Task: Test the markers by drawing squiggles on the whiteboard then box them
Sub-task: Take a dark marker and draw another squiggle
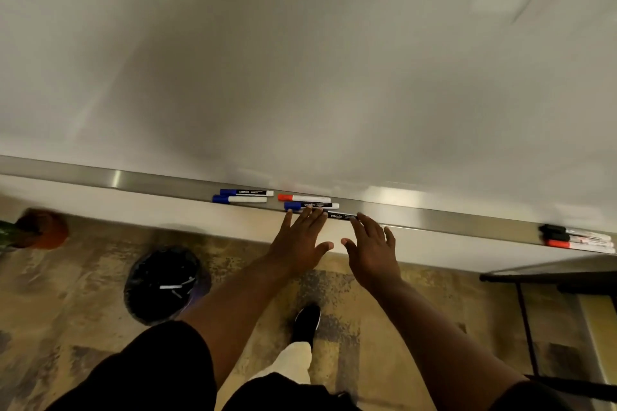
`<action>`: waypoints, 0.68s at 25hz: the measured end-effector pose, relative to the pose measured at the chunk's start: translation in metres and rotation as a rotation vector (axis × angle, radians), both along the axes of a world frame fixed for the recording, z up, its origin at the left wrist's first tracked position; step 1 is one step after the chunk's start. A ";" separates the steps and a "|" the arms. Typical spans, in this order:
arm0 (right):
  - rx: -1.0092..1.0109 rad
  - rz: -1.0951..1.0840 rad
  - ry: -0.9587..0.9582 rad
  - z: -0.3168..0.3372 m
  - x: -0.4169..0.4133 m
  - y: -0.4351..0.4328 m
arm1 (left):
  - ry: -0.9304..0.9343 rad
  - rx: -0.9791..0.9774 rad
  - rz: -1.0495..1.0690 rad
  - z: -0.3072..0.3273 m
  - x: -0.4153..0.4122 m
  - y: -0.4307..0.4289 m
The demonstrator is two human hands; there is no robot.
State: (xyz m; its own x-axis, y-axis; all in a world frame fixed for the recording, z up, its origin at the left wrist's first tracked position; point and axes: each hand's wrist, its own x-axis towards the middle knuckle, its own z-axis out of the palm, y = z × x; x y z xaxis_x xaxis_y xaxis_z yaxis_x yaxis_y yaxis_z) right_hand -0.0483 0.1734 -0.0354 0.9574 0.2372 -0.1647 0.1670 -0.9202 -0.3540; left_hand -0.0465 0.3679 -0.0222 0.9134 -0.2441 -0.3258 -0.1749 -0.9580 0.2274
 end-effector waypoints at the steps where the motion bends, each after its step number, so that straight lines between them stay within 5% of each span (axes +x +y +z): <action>1: 0.004 -0.003 -0.009 -0.002 0.009 0.002 | 0.007 0.018 -0.034 -0.005 0.006 0.002; 17: -0.066 -0.027 -0.071 -0.022 0.064 0.005 | -0.095 -0.072 -0.129 -0.030 0.027 0.004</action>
